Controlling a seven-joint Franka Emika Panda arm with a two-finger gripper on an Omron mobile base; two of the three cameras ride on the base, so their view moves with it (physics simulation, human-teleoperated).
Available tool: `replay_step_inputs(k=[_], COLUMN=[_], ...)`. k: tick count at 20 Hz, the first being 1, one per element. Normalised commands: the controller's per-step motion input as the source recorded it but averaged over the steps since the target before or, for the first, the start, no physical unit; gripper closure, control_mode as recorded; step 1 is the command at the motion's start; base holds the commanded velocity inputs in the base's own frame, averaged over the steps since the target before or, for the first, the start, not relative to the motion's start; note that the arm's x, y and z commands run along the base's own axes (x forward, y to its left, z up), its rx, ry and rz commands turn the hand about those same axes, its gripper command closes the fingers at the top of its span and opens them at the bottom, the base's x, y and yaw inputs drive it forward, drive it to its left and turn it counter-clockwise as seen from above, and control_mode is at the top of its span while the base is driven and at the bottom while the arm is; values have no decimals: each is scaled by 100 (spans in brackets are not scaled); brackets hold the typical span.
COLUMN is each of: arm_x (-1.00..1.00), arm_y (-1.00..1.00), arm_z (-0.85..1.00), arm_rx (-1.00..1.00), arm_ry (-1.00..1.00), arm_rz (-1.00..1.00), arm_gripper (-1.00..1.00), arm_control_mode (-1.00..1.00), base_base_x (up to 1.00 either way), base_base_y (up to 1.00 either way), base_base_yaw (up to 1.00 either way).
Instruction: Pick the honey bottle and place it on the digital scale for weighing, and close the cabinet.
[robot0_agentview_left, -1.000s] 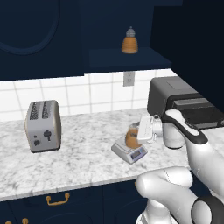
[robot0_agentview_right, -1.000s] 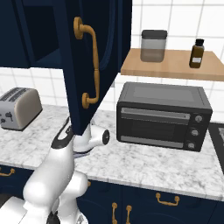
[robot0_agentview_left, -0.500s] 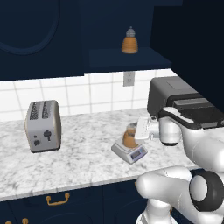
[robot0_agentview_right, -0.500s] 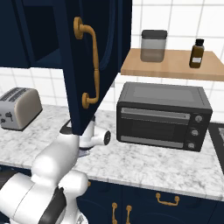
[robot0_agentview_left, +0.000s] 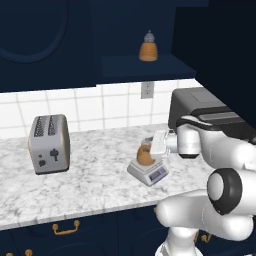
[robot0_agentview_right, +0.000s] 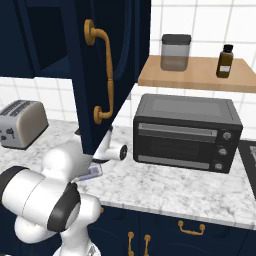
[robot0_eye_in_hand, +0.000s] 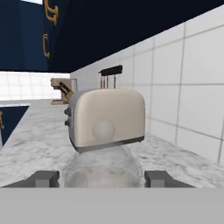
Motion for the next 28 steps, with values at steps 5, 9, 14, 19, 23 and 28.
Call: replay_step_inputs(k=[5,9,14,19,23,28], arm_x=[-11,-13,-6,-2,-13,-13], arm_y=[2,0,0,-4,-3,-12], arm_z=[-41,-14,0,0,0,0], arm_rx=[0,0,0,0,0,0], arm_ry=[-2,-2,-4,-6,-5,-4], arm_rz=[0,0,0,0,0,0], arm_gripper=[-100,-100,-100,-100,-100,-100], arm_control_mode=[-100,-100,-100,-100,-100,-100], base_base_x=[0,0,0,0,0,0], base_base_y=[0,0,0,0,0,0], base_base_yaw=[0,0,0,0,0,0])
